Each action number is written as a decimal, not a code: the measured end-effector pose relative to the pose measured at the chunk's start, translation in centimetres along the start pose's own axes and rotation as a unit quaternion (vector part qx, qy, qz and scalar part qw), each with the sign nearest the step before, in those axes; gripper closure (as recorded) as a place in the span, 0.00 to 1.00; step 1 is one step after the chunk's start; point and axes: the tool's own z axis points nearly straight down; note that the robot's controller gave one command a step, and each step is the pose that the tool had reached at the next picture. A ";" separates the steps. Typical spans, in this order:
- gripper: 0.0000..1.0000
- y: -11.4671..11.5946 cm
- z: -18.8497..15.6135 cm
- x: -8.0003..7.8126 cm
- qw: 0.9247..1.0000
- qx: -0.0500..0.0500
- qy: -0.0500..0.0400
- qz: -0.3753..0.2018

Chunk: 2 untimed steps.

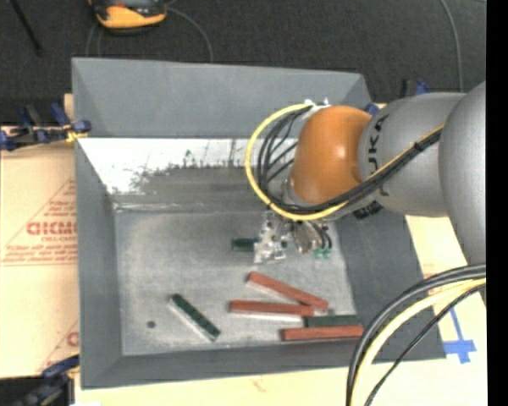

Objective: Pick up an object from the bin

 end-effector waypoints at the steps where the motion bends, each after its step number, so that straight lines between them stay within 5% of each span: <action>1: 1.00 0.0 0.0 0.0 1.000 0.000 -0.001 0.000; 2: 1.00 -0.3 -2.2 0.2 1.000 0.000 0.001 0.010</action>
Offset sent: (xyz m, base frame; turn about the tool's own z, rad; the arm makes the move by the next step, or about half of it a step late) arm -0.0020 -0.0056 0.0358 0.0369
